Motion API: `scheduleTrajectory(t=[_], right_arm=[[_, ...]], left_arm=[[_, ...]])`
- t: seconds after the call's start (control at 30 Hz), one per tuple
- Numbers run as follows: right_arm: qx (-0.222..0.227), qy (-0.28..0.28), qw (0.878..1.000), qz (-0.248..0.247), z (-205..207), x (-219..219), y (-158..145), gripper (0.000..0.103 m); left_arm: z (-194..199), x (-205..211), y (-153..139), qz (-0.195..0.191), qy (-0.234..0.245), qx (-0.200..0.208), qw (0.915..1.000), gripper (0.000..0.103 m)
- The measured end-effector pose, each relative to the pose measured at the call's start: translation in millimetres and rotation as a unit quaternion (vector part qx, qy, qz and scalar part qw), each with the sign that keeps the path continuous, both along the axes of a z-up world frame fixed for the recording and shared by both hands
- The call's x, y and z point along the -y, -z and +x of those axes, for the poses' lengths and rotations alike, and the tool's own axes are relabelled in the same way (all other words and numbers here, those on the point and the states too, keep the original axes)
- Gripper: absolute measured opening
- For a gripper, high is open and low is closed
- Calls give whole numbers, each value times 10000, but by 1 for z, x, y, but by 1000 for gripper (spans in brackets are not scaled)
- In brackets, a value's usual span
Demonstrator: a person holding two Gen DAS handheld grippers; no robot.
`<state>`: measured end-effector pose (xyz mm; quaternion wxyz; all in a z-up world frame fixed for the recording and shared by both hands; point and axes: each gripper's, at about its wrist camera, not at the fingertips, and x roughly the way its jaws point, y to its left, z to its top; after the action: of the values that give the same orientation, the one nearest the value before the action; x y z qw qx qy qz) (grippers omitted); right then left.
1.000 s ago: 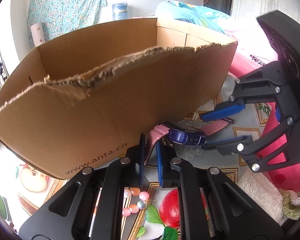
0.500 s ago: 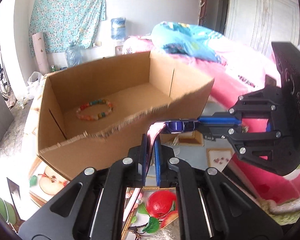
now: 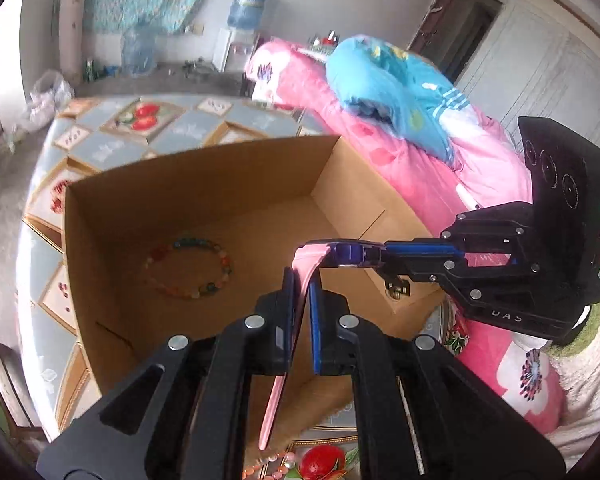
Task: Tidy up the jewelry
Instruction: 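Open the right tool over the box to drop the watch, then withdraw both tools from the box toward the gold earrings on the table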
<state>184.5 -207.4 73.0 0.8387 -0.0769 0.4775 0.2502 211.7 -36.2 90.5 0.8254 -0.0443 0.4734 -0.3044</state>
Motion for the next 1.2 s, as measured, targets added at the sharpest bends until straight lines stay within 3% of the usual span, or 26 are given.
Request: scheduleTrajectory(t=[0.1,0.27,0.33,0.43,0.53,0.7,0.8,0.97,1.07,1.17,1.2], right_arm=[[-556,92,9984,-109,35,-3,24,4],[-815,205,9942,-669,82,-10,47,5],[-828,277,9922,-885,98,-11,54,5],[-832,359,9891,-1157,115,-15,61,6],[-582,434,9894,-1261,118,-16,53,6],[-312,619,9897,-1254,116,-12,44,6],[-138,738,9908,-1129,107,-5,34,6],[313,963,9942,-356,65,19,-7,6],[750,1045,9916,138,29,37,-36,8],[1212,1111,9851,513,-23,50,-53,27],[1334,1107,9832,577,-42,51,-53,29]], left_arm=[[36,9,33,275,10,-557,9981,6],[81,8,70,26,-82,-1733,9848,6],[91,5,78,64,-184,-1936,9809,11],[102,4,84,-74,-310,-2211,9747,30],[103,2,85,-309,-345,-2258,9731,31],[94,-1,76,-318,-359,-2007,9785,31],[81,-7,56,-300,-312,-1604,9861,31],[36,-30,-2,-405,-227,-534,9975,35],[-10,-50,-38,-502,-231,287,9981,41],[-62,-70,-60,-474,-370,1034,9928,48],[-80,-76,-63,-426,-462,1241,9903,51]])
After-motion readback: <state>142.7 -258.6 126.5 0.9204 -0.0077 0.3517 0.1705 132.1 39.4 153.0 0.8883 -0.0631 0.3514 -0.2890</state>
